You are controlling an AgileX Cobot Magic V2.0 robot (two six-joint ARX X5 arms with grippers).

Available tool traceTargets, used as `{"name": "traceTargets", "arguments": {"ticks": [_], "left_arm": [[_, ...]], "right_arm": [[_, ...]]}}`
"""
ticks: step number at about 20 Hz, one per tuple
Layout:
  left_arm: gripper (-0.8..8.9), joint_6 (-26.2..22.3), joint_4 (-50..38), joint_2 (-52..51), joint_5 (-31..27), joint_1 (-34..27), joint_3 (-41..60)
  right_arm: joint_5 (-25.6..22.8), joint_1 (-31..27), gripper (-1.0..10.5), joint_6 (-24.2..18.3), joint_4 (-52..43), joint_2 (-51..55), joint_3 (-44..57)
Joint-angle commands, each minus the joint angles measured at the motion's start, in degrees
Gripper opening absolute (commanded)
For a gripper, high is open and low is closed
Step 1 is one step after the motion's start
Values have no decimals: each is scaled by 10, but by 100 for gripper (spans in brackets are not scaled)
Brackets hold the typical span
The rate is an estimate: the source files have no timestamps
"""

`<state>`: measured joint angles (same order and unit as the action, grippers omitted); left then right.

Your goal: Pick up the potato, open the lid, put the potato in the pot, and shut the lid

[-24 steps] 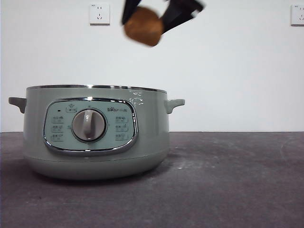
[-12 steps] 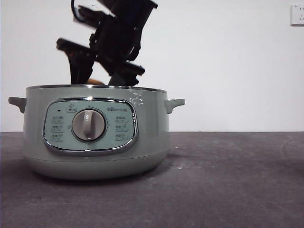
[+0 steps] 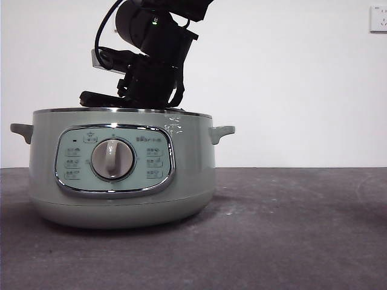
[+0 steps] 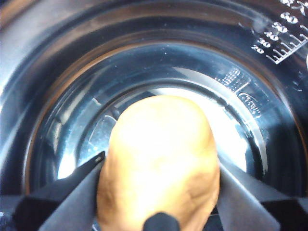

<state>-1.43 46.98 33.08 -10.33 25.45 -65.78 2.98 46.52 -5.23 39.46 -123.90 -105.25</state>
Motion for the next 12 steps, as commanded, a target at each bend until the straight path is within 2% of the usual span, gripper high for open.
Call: {"name": "traceTargets", "arguments": {"ticks": [1, 3, 8, 12], "left_arm": [[-8, 4, -17, -7, -1, 0, -10], [-8, 4, -10, -7, -1, 0, -10], [-8, 4, -11, -7, -1, 0, -10], [-8, 4, -29, 17, -1, 0, -10]], "right_arm": [[0, 2, 365, -2, 1, -16, -2], [0, 2, 510, 9, 0, -16, -2], [-2, 2, 502, 15, 6, -1, -2], [-9, -5, 499, 24, 56, 89, -2]]}}
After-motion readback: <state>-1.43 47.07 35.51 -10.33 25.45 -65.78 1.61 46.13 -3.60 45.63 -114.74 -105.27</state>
